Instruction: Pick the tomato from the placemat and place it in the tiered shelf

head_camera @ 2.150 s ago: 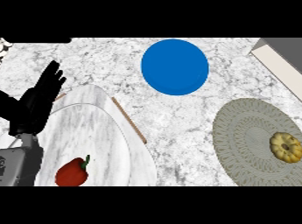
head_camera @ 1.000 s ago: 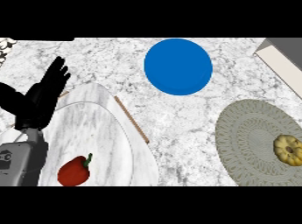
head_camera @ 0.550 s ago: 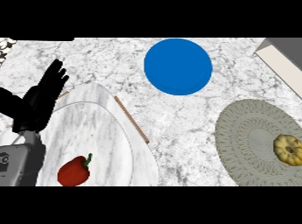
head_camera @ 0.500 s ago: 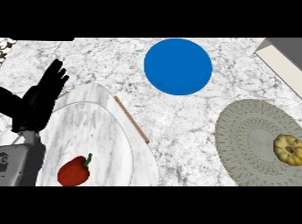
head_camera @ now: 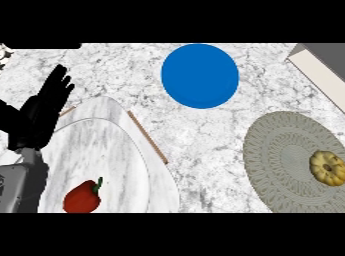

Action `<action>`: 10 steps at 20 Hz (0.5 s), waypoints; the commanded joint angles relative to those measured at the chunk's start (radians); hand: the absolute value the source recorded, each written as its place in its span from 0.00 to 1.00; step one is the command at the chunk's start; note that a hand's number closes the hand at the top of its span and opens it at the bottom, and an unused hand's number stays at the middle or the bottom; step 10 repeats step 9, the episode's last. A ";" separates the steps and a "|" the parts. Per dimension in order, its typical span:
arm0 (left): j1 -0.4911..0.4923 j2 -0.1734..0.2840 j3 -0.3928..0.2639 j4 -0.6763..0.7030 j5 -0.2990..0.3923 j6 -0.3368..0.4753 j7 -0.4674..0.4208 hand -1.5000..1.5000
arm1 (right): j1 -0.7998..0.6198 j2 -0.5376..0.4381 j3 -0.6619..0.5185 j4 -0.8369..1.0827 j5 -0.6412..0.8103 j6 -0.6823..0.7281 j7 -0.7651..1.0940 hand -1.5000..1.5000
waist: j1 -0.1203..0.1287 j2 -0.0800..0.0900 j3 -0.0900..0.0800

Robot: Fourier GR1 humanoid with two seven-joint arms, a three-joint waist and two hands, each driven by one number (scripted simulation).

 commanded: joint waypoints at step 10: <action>0.043 -0.010 0.004 -0.011 0.000 0.007 -0.007 0.50 | 0.236 -0.026 0.002 -0.062 -0.012 0.161 -0.325 0.00 | -0.023 -0.007 0.002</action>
